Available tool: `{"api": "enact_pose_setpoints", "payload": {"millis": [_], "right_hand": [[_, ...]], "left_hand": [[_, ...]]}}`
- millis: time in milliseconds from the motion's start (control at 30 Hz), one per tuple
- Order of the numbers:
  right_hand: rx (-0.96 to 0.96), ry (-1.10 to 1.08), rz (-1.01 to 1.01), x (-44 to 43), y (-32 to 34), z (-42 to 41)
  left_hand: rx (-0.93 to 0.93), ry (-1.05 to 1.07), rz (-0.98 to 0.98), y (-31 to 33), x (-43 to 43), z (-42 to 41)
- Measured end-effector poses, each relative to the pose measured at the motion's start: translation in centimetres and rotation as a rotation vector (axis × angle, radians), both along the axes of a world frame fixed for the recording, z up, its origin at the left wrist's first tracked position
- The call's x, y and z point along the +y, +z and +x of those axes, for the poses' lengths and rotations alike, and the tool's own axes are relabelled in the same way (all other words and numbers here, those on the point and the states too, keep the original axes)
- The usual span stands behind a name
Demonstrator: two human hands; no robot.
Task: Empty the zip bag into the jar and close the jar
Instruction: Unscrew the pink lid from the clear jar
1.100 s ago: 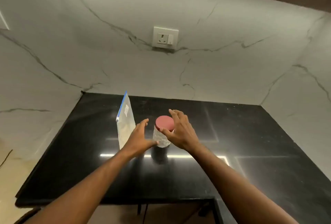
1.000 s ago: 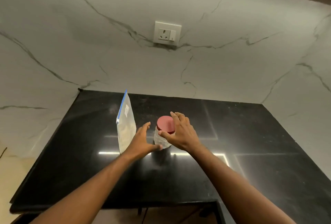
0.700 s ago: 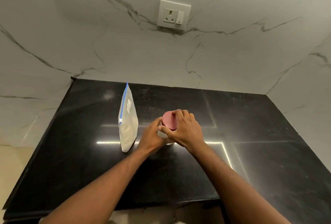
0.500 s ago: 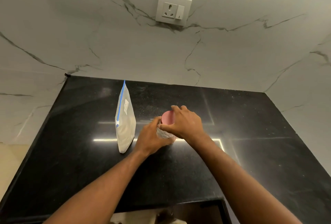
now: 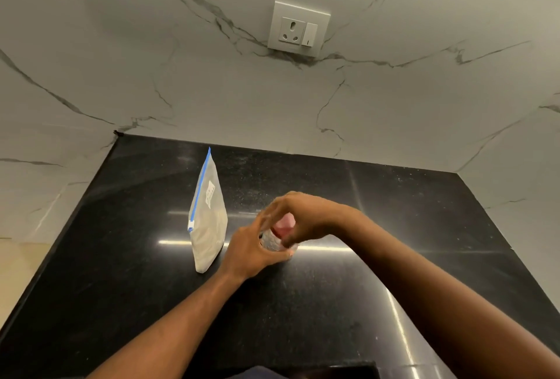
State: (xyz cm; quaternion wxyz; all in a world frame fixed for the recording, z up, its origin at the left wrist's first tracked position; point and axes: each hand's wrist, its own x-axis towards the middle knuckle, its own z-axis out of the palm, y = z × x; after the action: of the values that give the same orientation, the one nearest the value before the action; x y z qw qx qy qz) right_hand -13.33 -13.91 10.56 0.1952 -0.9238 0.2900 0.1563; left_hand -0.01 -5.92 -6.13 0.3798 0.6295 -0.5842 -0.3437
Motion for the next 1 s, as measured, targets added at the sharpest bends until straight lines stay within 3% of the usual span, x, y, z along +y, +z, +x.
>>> {"api": "enact_pose_setpoints", "payload": {"millis": [67,167,300,500,600,667,733,767,900,1000], "right_hand": [[0.007,-0.118,-0.168,-0.1,-0.1,0.1],[0.278,-0.253,-0.467,0.4,-1.6,0.4],[0.193,-0.266,-0.350,0.5,-2.3,0.9],[0.141,0.149,-0.185,-0.4,-1.1,-0.3],[-0.039,0.064,-0.004,-0.7,-0.2,-1.1],[-0.007,-0.048,-0.221,-1.0,-0.1,-1.0],[0.213,-0.120,-0.480,-0.8,-0.5,-0.6],[0.272,-0.130,-0.516,-0.5,-0.9,-0.4],[0.194,-0.145,-0.377,0.1,-1.1,0.6],[0.254,0.013,-0.337,-0.2,0.2,1.1]], "left_hand": [[0.001,0.008,-0.004,-0.2,-0.1,0.0],[0.007,0.040,-0.003,-0.4,-0.2,0.0],[-0.006,0.065,-0.006,-0.5,-0.1,-0.2],[-0.003,0.071,-0.004,-1.0,-0.3,0.0],[0.016,0.059,-0.009,-1.0,-0.4,-0.1],[0.027,0.064,0.005,-1.1,-0.3,-0.2],[0.022,0.075,0.006,-0.8,-0.2,-0.3],[0.014,0.079,-0.003,-0.7,-0.1,-0.3],[-0.017,0.088,-0.010,-0.6,-0.1,-0.4],[-0.010,0.079,-0.009,-1.0,-0.1,-0.4]]}}
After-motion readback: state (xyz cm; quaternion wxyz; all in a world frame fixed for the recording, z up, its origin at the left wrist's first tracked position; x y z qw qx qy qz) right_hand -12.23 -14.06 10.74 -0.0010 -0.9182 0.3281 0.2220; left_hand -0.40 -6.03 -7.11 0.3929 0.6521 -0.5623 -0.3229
